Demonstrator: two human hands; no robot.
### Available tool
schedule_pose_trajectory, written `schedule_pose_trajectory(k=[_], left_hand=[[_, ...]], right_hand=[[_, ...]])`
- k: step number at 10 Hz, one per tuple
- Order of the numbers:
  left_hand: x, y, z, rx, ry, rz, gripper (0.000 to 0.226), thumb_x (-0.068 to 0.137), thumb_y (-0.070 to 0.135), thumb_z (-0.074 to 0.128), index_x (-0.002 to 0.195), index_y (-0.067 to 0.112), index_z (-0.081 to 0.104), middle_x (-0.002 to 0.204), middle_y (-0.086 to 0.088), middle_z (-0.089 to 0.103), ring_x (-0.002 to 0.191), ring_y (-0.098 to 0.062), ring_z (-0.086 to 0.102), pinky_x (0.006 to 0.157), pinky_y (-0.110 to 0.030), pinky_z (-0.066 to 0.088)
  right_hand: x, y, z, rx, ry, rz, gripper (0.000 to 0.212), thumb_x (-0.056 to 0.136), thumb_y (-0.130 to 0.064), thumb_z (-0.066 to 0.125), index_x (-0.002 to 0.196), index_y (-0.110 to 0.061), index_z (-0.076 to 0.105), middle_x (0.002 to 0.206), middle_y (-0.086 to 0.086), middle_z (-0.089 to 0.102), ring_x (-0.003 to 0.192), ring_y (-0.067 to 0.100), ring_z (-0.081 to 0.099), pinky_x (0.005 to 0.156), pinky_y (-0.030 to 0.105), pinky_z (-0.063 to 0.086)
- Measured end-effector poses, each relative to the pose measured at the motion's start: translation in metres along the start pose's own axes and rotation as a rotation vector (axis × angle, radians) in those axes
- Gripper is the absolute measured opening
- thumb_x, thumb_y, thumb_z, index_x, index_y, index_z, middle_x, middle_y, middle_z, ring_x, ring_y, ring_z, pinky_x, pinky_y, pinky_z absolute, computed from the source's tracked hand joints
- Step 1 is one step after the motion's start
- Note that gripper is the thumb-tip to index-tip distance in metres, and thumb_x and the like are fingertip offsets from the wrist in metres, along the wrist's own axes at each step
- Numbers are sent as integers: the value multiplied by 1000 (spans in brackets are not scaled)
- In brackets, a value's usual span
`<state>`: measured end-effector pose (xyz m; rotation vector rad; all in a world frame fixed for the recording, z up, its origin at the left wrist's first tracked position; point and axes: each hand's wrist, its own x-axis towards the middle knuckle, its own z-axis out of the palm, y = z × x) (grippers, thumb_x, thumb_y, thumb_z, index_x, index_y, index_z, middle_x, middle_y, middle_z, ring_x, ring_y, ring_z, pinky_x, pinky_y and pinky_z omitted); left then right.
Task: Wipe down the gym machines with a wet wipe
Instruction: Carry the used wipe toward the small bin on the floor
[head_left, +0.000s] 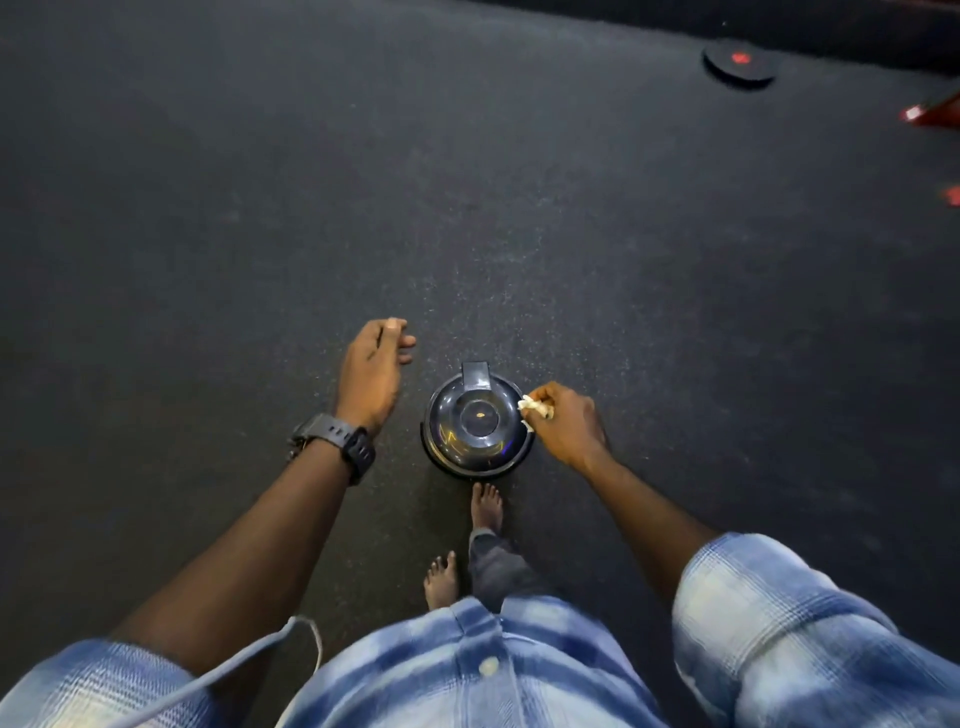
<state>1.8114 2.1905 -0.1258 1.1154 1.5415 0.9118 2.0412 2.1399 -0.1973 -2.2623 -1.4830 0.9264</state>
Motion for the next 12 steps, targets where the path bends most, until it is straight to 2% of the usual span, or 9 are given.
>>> schedule_pose_trajectory(k=[1,3,5,6,8,9,10,11,12], left_hand=[[12,4,5,-14,-19,7,25,105,32,36,108,21,58,115,-9,64,100,-19,61,90,-35,49],[20,3,27,-9,-80,11,27,105,34,36,110,20,58,109,-4,64,100,-19,61,89,-35,49],[21,3,38,-2,-108,11,30,105,32,36,116,15,58,109,-4,63,98,-17,59,88,-33,48],[23,5,41,12,-115,-4,30,105,32,35,116,16,58,112,-5,63,100,-18,60,89,-35,48],[31,6,47,10,-126,-4,27,105,34,36,109,20,59,109,-4,65,94,-13,62,84,-34,49],[35,3,47,17,-131,-5,29,105,34,36,111,19,59,109,-4,65,97,-16,62,87,-35,51],[37,3,42,33,-118,-11,30,104,35,36,113,19,60,108,-2,66,95,-13,63,85,-34,49],[40,-1,35,36,-108,-10,29,105,35,35,110,20,59,107,-1,65,93,-11,62,85,-33,49],[43,1,31,34,-86,-24,29,105,34,35,111,19,58,109,-3,65,96,-14,62,85,-33,49]], right_hand=[[7,0,-1,3,-10,11,18,85,-35,70,101,-27,66,95,2,71,84,20,65,75,34,55],[17,1,-12,5,17,28,18,86,-35,70,101,-26,66,96,2,71,84,18,65,74,32,54],[23,-3,-17,28,23,12,19,87,-32,69,104,-23,65,96,1,69,84,16,62,69,25,46],[23,-3,-17,0,27,3,22,88,-30,69,108,-20,65,100,2,69,88,15,63,75,30,51],[28,4,-13,-12,36,22,24,84,-29,72,105,-18,68,106,4,69,95,18,62,82,32,51],[37,1,-6,-1,-3,19,34,76,-28,80,107,-19,67,108,5,68,94,17,63,81,30,53],[47,-11,-5,31,-110,9,59,69,-29,86,123,-20,61,120,3,65,105,18,61,90,32,52],[56,-19,-5,18,-145,-23,72,70,-30,85,134,-21,53,132,6,58,121,22,54,98,33,44],[61,-18,-5,19,-89,0,62,75,-31,81,131,-20,56,133,6,58,123,22,53,100,35,44]])
